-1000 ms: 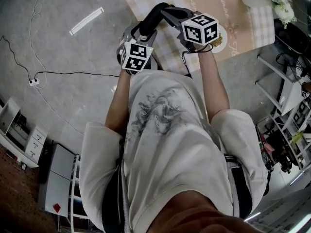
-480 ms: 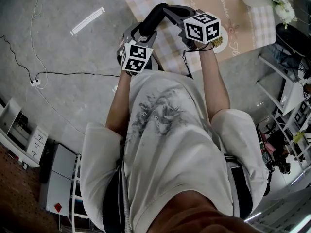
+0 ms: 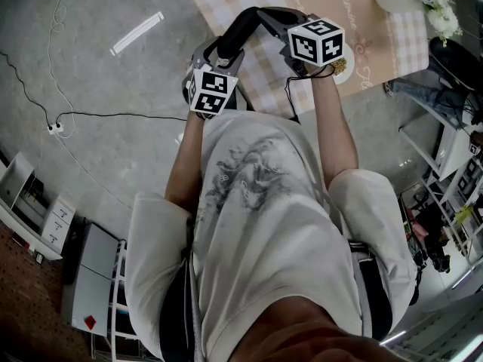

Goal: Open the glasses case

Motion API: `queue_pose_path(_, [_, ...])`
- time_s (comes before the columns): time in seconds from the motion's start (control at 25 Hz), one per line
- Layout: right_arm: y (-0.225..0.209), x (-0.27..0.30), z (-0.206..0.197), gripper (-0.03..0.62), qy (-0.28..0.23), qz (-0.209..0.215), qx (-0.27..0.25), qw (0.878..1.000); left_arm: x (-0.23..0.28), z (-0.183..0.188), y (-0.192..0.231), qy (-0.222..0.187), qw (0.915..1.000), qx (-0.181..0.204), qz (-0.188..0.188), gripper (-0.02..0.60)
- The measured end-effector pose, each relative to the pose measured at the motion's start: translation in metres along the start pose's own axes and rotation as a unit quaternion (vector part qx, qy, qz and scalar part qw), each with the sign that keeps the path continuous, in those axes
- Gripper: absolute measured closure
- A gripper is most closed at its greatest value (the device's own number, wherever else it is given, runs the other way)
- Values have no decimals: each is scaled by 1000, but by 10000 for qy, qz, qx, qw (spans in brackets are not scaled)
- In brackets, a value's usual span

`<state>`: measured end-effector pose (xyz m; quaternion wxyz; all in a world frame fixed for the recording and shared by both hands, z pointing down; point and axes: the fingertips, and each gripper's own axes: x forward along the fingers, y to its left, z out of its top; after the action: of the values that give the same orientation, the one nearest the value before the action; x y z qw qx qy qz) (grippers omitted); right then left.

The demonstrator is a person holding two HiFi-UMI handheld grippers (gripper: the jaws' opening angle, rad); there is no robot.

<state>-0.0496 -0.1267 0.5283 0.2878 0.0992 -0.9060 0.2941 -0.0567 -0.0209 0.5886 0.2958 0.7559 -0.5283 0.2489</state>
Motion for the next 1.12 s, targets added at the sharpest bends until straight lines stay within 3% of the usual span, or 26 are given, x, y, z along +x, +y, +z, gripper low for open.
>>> queue_pose_path(1.12, [-33, 9, -2, 577, 83, -325, 104, 9994, 0, 0, 0, -21, 10000, -48, -44, 318])
